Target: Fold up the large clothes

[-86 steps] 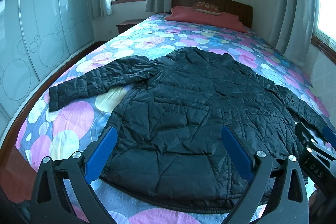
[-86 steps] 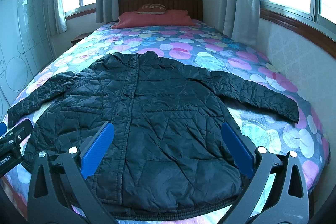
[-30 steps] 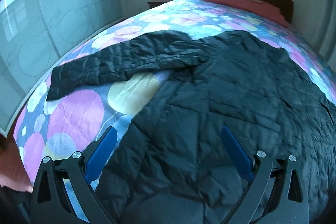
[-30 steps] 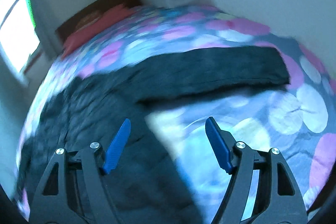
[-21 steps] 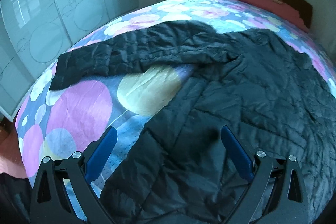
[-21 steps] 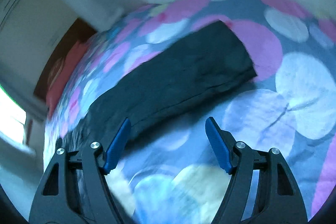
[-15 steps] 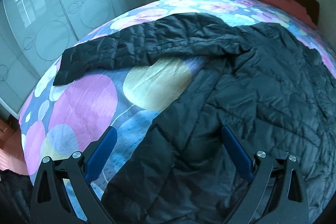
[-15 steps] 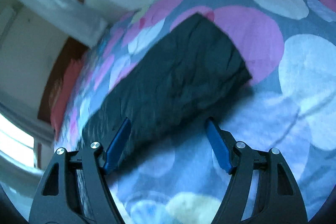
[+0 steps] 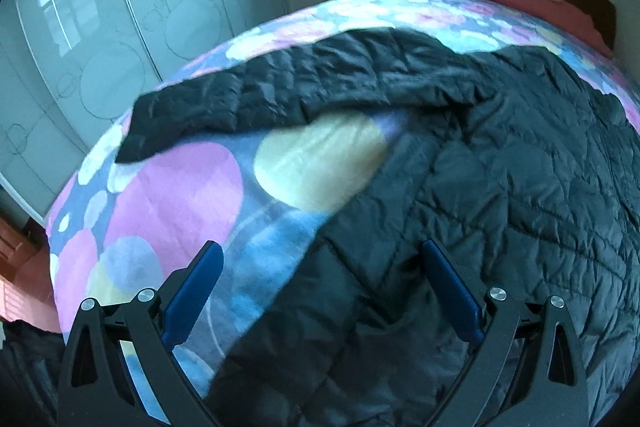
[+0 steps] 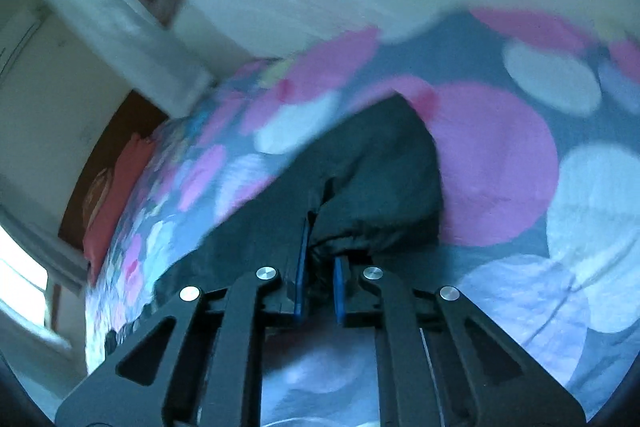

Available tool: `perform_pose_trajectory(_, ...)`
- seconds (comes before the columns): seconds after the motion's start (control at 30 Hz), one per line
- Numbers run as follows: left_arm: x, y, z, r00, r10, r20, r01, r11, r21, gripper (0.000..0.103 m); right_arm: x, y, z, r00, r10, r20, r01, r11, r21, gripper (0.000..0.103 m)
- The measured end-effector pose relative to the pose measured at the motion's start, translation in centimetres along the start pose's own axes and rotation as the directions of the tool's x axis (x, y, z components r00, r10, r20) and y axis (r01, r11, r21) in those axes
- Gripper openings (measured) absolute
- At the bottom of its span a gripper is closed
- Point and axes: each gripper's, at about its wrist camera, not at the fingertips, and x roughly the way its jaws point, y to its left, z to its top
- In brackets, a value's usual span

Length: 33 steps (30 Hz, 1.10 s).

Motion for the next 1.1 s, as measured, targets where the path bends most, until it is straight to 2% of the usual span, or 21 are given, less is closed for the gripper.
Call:
perform_pose_trajectory(0.1, 0.5, 0.1, 0.0, 1.0, -0.008, -0.014, 0.008, 1.0, 0.004, 0.098, -2.1, 6.1, -1.2, 0.997, 0.067, 0.041, -0.059, 0.983, -0.173, 0.01)
perform_pose_trajectory(0.2, 0.9, 0.2, -0.3, 1.0, -0.019, -0.021, 0.019, 1.0, -0.003, 0.098, -3.2, 12.2, -3.8, 0.99, 0.139, 0.014, -0.127, 0.938, -0.321, 0.009)
perform_pose_trajectory(0.3, 1.2, 0.2, -0.5, 0.999, -0.027, -0.026, 0.027, 1.0, -0.006, 0.098, -3.8, 18.3, -7.3, 0.976, 0.213, -0.049, -0.213, 0.876, -0.433, 0.009)
perform_pose_trajectory(0.4, 1.5, 0.3, -0.7, 0.999, -0.041, -0.032, 0.041, 0.999, -0.016, 0.098, -3.9, 24.5, -12.0, 0.951, 0.274, -0.145, -0.309, 0.796, -0.52, 0.008)
perform_pose_trajectory(0.6, 2.2, 0.8, -1.0, 0.995, -0.085, -0.056, 0.082, 0.996, -0.046, 0.099, -4.5, 33.7, -21.7, 0.897, 0.321, -0.303, -0.441, 0.639, -0.63, 0.008)
perform_pose_trajectory(0.73, 2.5, 1.1, -1.0, 0.991, -0.114, -0.066, 0.109, 0.992, -0.066, 0.099, -4.1, 37.7, -28.4, 0.87, 0.291, -0.398, -0.493, 0.529, -0.691, 0.008)
perform_pose_trajectory(0.8, 2.7, 1.1, -1.1, 0.989, -0.126, -0.072, 0.12, 0.99, -0.075, 0.099, -3.8, 39.0, -31.3, 0.864, 0.254, -0.436, -0.503, 0.489, -0.713, 0.008)
perform_pose_trajectory(0.9, 2.8, 1.3, -1.1, 0.987, -0.14, -0.073, 0.134, 0.987, -0.086, 0.099, -2.9, 39.1, -34.6, 0.86, 0.179, -0.479, -0.506, 0.432, -0.747, 0.008)
perform_pose_trajectory(0.97, 2.8, 1.2, -1.1, 0.987, -0.145, -0.072, 0.138, 0.986, -0.089, 0.099, -2.1, 39.0, -37.1, 0.864, 0.111, -0.492, -0.495, 0.373, -0.785, 0.01)
perform_pose_trajectory(1.07, 2.8, 1.3, -1.2, 0.986, -0.151, -0.073, 0.144, 0.985, -0.094, 0.099, -1.3, 38.4, -38.6, 0.858, 0.051, -0.51, -0.496, 0.334, -0.801, 0.017)
perform_pose_trajectory(1.1, 2.9, 1.4, -1.2, 0.986, -0.151, -0.073, 0.144, 0.985, -0.094, 0.099, -1.3, 38.4, -38.8, 0.843, 0.049, -0.535, -0.519, 0.332, -0.788, 0.031)
